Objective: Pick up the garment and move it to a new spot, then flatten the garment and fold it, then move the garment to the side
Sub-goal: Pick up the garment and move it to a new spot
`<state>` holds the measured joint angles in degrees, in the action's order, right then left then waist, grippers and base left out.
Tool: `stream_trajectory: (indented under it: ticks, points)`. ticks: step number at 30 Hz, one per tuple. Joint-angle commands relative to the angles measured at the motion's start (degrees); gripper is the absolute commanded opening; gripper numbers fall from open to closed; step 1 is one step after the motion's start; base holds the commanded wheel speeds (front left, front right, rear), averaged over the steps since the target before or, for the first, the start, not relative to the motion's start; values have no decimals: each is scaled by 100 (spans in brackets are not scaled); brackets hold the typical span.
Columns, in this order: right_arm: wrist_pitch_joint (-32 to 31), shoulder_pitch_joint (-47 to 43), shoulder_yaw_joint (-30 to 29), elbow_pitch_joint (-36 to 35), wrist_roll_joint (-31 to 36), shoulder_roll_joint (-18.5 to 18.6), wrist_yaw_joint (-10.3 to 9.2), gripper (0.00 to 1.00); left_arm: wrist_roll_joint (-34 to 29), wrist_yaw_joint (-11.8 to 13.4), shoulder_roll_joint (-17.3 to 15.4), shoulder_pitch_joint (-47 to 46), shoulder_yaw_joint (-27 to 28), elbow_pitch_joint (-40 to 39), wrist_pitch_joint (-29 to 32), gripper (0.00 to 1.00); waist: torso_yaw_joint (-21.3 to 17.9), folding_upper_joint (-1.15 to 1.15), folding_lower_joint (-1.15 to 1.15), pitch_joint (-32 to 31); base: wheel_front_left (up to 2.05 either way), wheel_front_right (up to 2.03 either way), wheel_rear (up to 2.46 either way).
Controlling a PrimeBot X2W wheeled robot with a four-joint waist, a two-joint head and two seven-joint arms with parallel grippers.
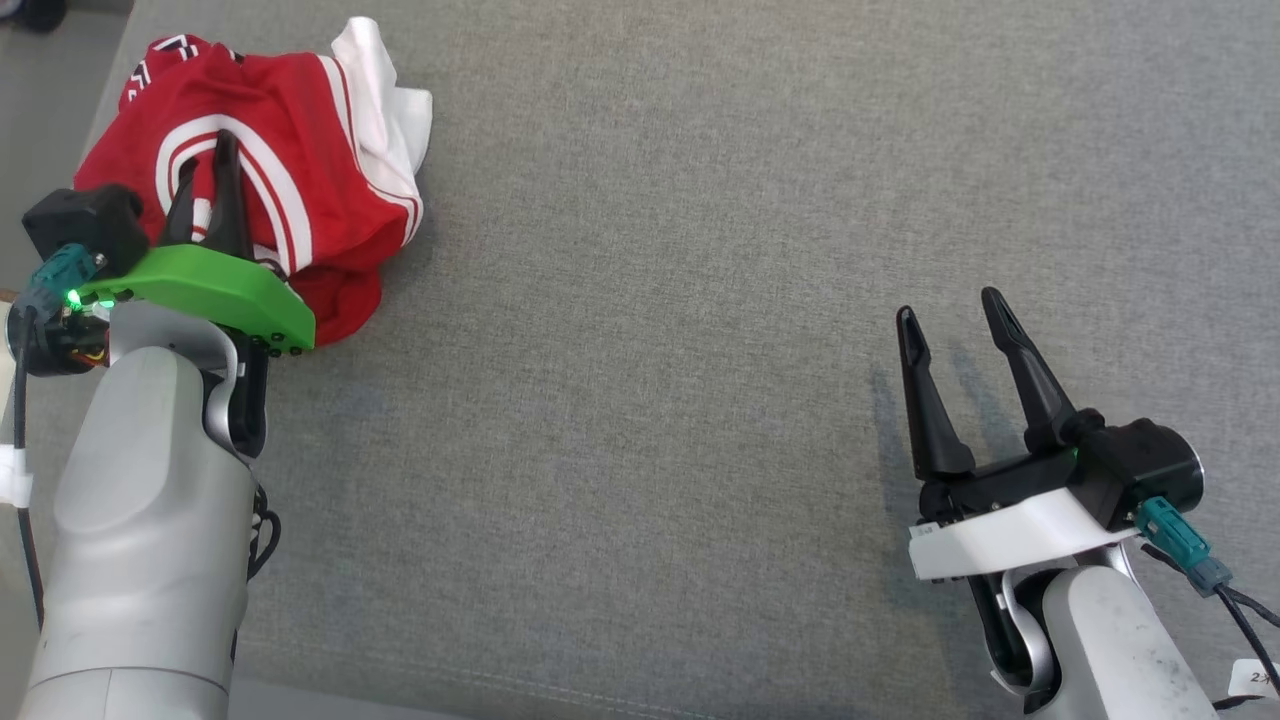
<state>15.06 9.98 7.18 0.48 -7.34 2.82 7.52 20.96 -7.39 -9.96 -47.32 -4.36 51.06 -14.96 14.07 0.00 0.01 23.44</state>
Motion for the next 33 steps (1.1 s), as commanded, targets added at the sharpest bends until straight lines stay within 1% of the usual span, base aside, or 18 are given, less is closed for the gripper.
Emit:
stream_trajectory:
  ticks: [1,5,8,11,12,15,20,23,27,33]
  points:
    - [16,-93,45,18,-86,15,-6,100,7,-19,-56,127,-53,-206,-27,0,-183,0,-1,-505,0,0,0]
    - [16,-191,108,15,-259,13,-6,100,21,-19,-88,339,-237,-702,-27,0,-364,0,-1,-866,0,0,0]
    - [16,-205,148,-18,-360,13,-6,100,46,-19,-127,430,-404,-1029,-28,0,-584,0,-1,-1069,0,0,0]
    - [16,-224,137,-70,-470,15,-6,100,74,-19,-164,552,-578,-1288,-25,0,-874,0,-1,-1219,0,0,0]
    - [16,-261,129,-100,-508,13,-6,100,77,-19,-205,581,-705,-1460,12,0,-1078,0,-1,-1279,0,0,0]
    - [16,-336,133,-138,-547,14,-6,100,110,-20,-223,665,-880,-1739,119,0,-1411,0,-1,-1326,0,0,0]
    - [16,-429,10,-221,-619,13,-6,100,333,-20,-175,755,-1095,-2320,370,0,-2001,0,-1,-1229,0,0,0]
    - [16,-428,6,-287,-693,11,-6,100,431,-20,-275,816,-1205,-2650,520,0,-2382,0,-1,-1103,0,0,0]
    - [16,-439,-13,-374,-818,11,-6,100,465,-20,-458,896,-1519,-3052,678,0,-2830,0,-1,-908,0,0,0]
    - [17,-397,34,-471,-965,9,-6,100,449,-20,-714,970,-1922,-3393,853,0,-3367,0,-1,-582,0,0,0]
